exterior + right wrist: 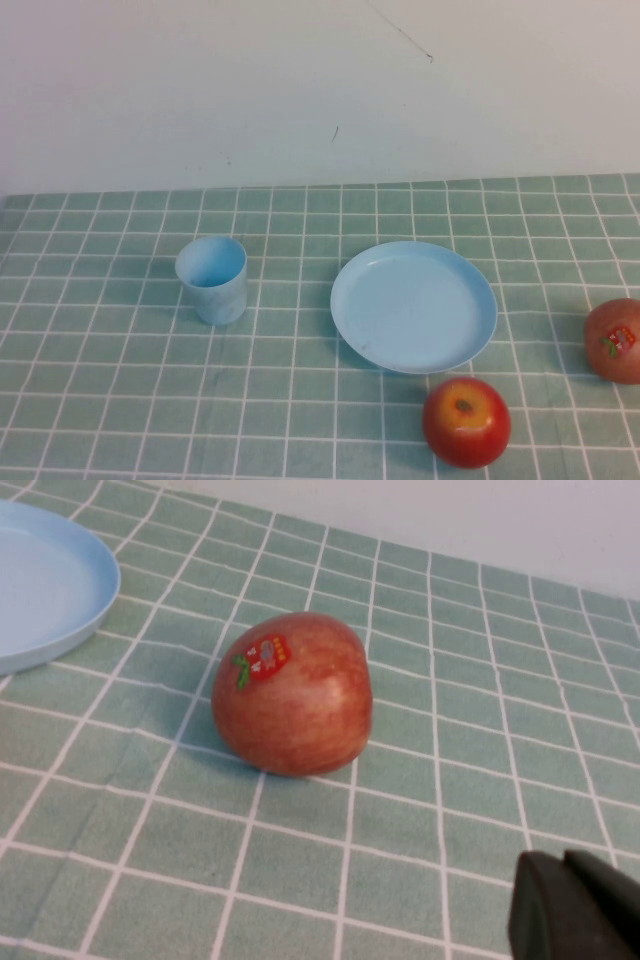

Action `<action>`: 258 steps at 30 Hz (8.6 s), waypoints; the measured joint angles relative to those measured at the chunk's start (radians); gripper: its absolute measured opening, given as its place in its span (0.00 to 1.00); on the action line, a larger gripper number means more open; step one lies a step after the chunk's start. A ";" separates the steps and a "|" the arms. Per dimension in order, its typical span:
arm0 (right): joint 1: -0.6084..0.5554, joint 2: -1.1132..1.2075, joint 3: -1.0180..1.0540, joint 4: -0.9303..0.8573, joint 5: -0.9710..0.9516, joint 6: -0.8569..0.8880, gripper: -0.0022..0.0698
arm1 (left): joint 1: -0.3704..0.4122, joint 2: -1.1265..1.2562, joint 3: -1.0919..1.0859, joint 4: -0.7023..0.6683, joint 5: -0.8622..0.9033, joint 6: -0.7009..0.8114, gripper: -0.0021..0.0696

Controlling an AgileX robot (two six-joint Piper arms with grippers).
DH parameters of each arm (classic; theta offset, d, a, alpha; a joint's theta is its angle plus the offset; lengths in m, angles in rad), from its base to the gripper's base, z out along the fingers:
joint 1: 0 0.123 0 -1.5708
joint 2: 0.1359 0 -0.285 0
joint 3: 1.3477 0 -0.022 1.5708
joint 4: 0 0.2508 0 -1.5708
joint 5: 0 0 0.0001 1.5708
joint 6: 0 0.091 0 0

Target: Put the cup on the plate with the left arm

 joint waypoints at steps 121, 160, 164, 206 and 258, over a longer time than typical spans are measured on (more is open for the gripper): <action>0.000 0.000 0.000 0.000 0.000 0.000 0.03 | -0.693 2.252 -1.787 0.296 1.259 0.136 0.24; 0.000 0.000 0.000 0.000 0.000 0.000 0.03 | -1.009 1.593 -1.830 0.300 1.571 0.051 0.03; 0.000 0.000 0.000 0.000 0.000 0.000 0.03 | -1.009 1.593 -1.826 0.361 1.571 0.065 0.03; 0.000 0.000 0.000 0.000 0.000 0.000 0.03 | -0.112 0.484 -0.525 0.573 0.937 -0.209 0.03; 0.000 0.000 0.000 0.000 0.000 0.000 0.03 | -0.059 0.001 0.176 0.536 0.653 -0.311 0.03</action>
